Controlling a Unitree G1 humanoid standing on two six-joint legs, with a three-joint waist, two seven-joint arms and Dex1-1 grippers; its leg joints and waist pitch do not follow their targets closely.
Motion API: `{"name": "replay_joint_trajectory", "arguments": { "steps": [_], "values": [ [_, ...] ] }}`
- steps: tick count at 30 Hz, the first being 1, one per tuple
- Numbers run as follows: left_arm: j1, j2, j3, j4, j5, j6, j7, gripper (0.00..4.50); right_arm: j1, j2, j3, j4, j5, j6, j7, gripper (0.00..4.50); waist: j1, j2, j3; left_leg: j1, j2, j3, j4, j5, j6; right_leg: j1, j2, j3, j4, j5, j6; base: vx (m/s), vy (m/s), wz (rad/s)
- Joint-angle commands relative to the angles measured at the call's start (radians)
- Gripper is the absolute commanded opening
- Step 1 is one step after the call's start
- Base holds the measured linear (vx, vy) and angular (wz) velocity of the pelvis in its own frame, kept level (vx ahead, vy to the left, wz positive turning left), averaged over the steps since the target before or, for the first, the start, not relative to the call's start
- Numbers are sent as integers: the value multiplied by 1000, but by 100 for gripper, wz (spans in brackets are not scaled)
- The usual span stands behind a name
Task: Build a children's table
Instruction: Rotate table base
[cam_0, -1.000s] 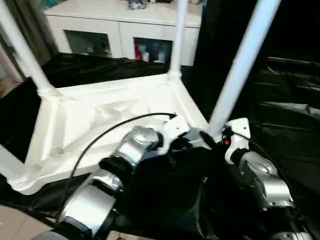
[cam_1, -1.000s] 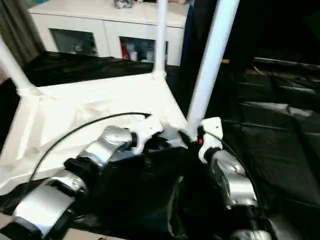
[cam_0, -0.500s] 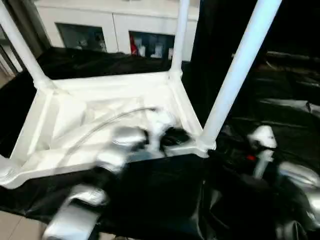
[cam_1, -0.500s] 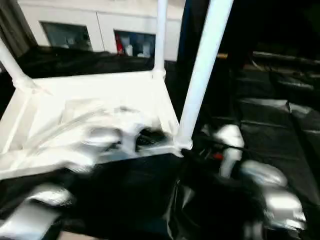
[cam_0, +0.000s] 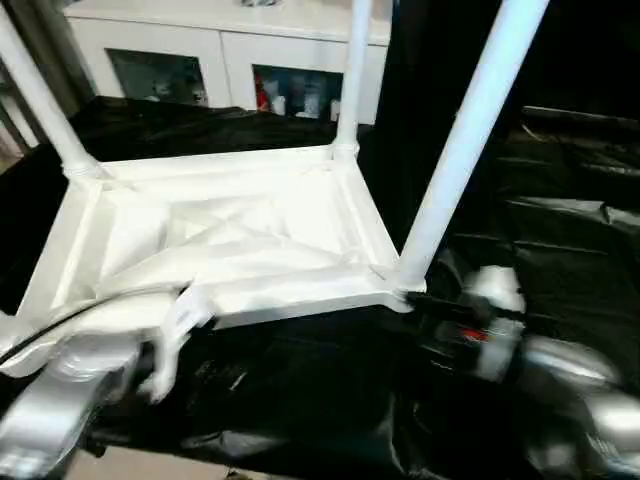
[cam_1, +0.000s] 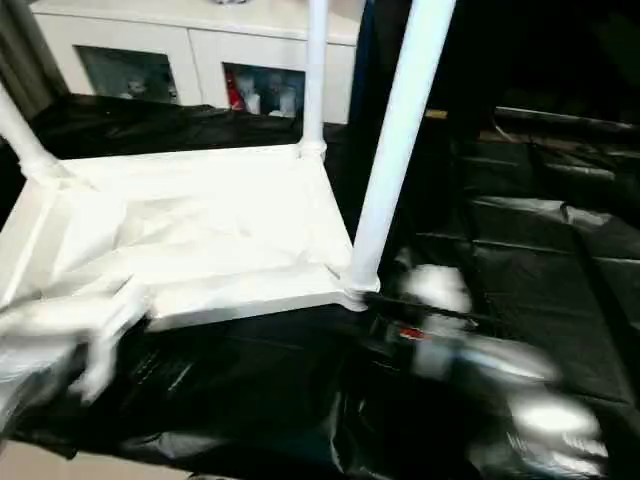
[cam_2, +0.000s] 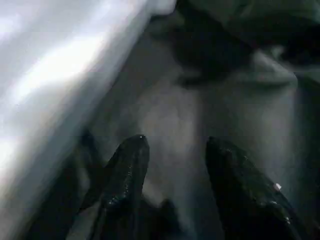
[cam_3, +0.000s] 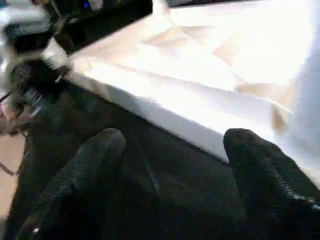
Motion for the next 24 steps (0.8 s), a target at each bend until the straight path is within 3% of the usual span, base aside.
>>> {"name": "replay_joint_trajectory", "arguments": {
  "steps": [1, 3, 5, 10, 11, 14, 16, 19, 20, 24],
  "values": [
    [56, 44, 67, -36, -12, 27, -12, 260, -40, 58, 20, 70, -39, -31, -78, 319, 1, -1, -40, 25, 17, -5, -82, -307, -1, 17, -4, 9, -63, -251, -191, 0, 0, 0],
    [101, 80, 102, -44, -20, 46, -11, 281, -64, 101, 30, 110, -49, -43, -115, 306, 4, 6, -40, 30, 17, -7, -85, -335, -19, 12, -2, 11, -65, -268, -174, 0, 0, 0],
    [133, 110, 138, -29, -20, 48, -9, 295, -87, 138, 36, 147, -61, -62, -145, 288, 6, 6, -37, 30, 15, -7, -86, -350, -30, 9, 0, 12, -62, -252, -174, 0, 0, 0],
    [201, 191, 227, 35, -35, 52, -18, 339, -148, 222, 18, 254, -83, -123, -235, 245, 4, 7, -39, 27, 12, -12, -91, -367, -46, 13, -1, 12, -58, -249, -161, 0, 0, 0],
    [226, 214, 261, 62, -42, 48, -39, 339, -166, 241, -1, 285, -84, -141, -266, 245, 4, 11, -39, 31, 11, -11, -90, -361, -48, 10, 1, 13, -58, -231, -162, 0, 0, 0],
    [267, 246, 335, 93, -68, 43, -71, 378, -201, 273, -47, 340, -77, -172, -333, 211, -1, 9, -41, 29, 9, -10, -89, -339, -45, 13, 1, 13, -52, -189, -175, 0, 0, 0],
    [280, 256, 404, 119, -108, 42, -87, 381, -228, 292, -97, 380, -66, -202, -405, 202, 0, 10, -43, 30, 9, -9, -87, -318, -38, 16, 2, 14, -49, -150, -190, 0, 0, 0],
    [310, 274, 452, 148, -131, 38, -108, 404, -259, 296, -152, 430, -61, -237, -486, 180, 5, 12, -44, 36, 10, -6, -83, -302, -34, 16, 4, 14, -45, -112, -206, 0, 0, 0],
    [339, 285, 473, 157, -141, 34, -126, 423, -280, 290, -185, 468, -61, -260, -534, 167, 3, 13, -42, 32, 9, -6, -84, -306, -33, 16, 2, 14, -46, -123, -207, 0, 0, 0],
    [396, 289, 513, 163, -162, 45, -146, 445, -320, 258, -241, 550, -79, -309, -625, 135, 7, 13, -39, 40, 11, -5, -86, -349, -42, 12, 5, 16, -52, -180, -195, 0, 0, 0]
  ]
}}
